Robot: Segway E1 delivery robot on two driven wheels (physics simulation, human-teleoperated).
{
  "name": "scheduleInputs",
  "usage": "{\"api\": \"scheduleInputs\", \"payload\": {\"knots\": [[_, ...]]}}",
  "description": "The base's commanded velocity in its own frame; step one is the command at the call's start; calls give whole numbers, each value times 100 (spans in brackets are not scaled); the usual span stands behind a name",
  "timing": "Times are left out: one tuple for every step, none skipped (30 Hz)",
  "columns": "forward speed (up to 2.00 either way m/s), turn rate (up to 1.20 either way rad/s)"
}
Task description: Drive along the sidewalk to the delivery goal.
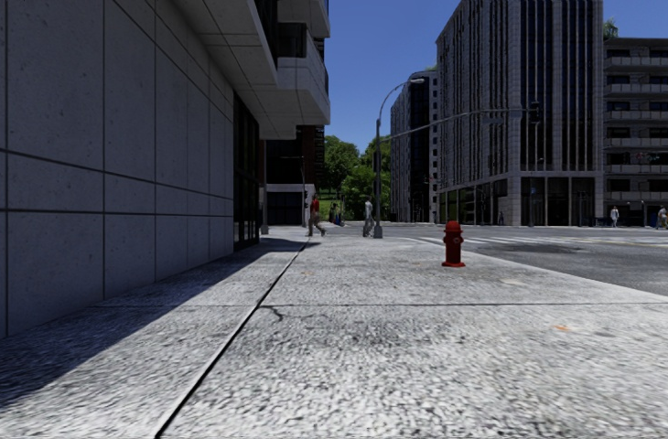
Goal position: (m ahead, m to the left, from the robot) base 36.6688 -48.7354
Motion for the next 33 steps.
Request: {"api": "scheduleInputs", "payload": {"knots": [[200,0],[200,0],[200,0],[200,0],[200,0],[200,0],[200,0],[200,0],[200,0],[200,0],[200,0],[200,0],[200,0],[200,0],[200,0],[200,0],[200,0],[200,0],[200,0],[200,0],[200,0],[200,0],[200,0],[200,0],[200,0],[200,0],[200,0],[200,0],[200,0],[200,0],[200,0],[200,0],[200,0]]}}
